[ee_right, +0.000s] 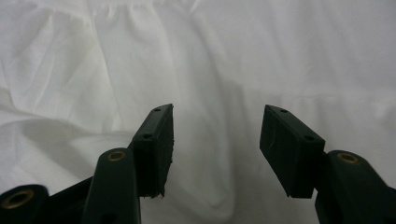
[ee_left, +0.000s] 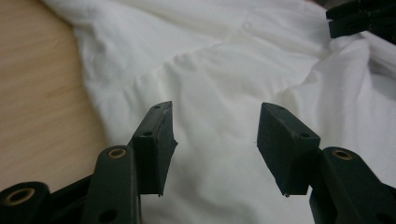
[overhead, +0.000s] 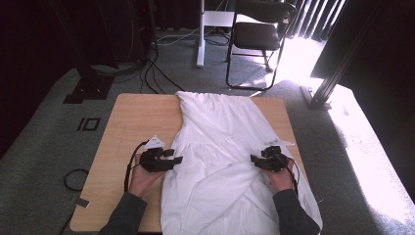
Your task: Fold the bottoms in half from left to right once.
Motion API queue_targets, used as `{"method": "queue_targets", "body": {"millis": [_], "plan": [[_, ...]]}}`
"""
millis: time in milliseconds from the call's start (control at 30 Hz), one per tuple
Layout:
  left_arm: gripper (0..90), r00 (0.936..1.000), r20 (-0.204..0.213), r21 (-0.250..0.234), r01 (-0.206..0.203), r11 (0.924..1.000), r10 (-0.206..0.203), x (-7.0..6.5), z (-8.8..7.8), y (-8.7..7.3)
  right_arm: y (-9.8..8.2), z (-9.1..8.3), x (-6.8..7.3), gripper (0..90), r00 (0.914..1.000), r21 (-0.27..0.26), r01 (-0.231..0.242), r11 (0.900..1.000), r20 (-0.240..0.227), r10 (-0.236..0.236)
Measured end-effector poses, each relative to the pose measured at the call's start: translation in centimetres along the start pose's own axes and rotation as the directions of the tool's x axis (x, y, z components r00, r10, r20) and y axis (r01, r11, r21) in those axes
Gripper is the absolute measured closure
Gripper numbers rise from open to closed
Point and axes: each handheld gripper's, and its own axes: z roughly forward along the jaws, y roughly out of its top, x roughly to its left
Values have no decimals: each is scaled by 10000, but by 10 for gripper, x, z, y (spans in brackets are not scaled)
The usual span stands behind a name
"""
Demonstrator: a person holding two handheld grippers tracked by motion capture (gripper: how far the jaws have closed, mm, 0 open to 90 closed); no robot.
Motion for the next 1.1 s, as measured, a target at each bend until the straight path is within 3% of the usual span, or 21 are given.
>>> {"method": "queue_targets", "body": {"millis": [100,233,267,433,600,667,867,967,1000,1067,1100], "plan": [[448,9993,-352,245,100,9996,-91,5,-2,-11,-2,10,1,501,9992,611,5,9981,-408,19],[413,9987,-466,500,218,9985,-195,9,-1,-18,-1,5,11,869,9959,677,703,9952,-619,-662],[404,9979,-620,568,202,9982,-167,10,0,-19,1,0,14,894,9946,585,826,9949,-678,-786],[382,9955,-806,786,571,9953,-508,15,6,-26,15,-31,22,899,9879,-309,1481,9885,-415,-1493],[375,9951,-594,960,842,9918,-788,20,9,-32,28,-60,16,900,9884,-1202,1511,9812,23,-1519],[374,9956,-631,999,753,9921,-692,18,10,-32,32,-66,13,900,9883,-1377,1526,9786,149,-1520],[364,9941,-436,1250,1044,9867,-996,19,17,-36,40,-78,12,900,9845,-1698,1735,9701,551,-1664],[363,9925,-63,1406,1219,9825,-1222,20,19,-38,43,-82,11,900,9841,-1782,1746,9684,628,-1659],[363,9890,426,1304,1353,9822,-1419,20,23,-39,44,-83,10,900,9842,-1798,1740,9682,644,-1649],[376,9816,926,1075,1567,9818,-1669,20,28,-39,45,-83,8,900,9829,-1769,1801,9676,704,-1701],[409,9750,1231,969,1735,9801,-1848,21,31,-40,45,-83,9,900,9828,-1764,1807,9676,697,-1709]]}}
